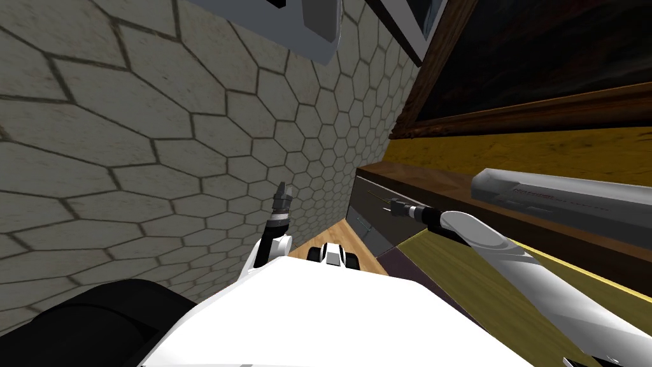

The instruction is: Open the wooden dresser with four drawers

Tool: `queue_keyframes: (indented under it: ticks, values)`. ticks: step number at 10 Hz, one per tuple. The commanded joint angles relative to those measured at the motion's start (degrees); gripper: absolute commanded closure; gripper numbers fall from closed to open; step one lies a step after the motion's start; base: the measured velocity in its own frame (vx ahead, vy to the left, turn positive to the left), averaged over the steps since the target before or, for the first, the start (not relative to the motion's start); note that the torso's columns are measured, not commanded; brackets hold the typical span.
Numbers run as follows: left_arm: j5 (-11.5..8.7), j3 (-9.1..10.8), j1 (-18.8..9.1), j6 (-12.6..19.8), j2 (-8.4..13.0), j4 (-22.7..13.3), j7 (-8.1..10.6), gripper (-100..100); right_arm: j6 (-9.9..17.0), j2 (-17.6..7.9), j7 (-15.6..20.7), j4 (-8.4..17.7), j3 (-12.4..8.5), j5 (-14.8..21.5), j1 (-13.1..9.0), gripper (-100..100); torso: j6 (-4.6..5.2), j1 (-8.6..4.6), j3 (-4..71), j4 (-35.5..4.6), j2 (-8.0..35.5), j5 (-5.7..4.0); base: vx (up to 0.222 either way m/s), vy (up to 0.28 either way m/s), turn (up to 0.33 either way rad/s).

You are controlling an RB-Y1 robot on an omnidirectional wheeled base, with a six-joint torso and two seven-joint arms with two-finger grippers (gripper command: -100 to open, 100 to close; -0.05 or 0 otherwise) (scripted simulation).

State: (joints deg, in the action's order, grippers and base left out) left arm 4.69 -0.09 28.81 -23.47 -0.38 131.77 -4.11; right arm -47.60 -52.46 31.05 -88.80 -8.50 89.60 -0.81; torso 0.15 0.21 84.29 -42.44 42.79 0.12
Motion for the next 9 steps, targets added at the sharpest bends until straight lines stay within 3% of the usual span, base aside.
queue_keyframes:
  ticks: [1,9]
  values:
    - [0.0,0.0,0.0,0.0,0.0,0.0,0.0,0,-0.14,-0.13,0.02,-0.57,0.09,0.18,0.11,100,-0.05,-0.02,0.04,-0.02,-0.06,0.04,-0.085,0.173,-0.016]
    - [0.0,-0.01,-0.01,0.0,0.0,0.0,0.0,0,-0.15,0.05,-0.67,-1.62,0.41,0.79,0.86,100,-0.23,-0.01,0.25,0.06,-0.4,0.05,-0.086,0.146,-0.017]
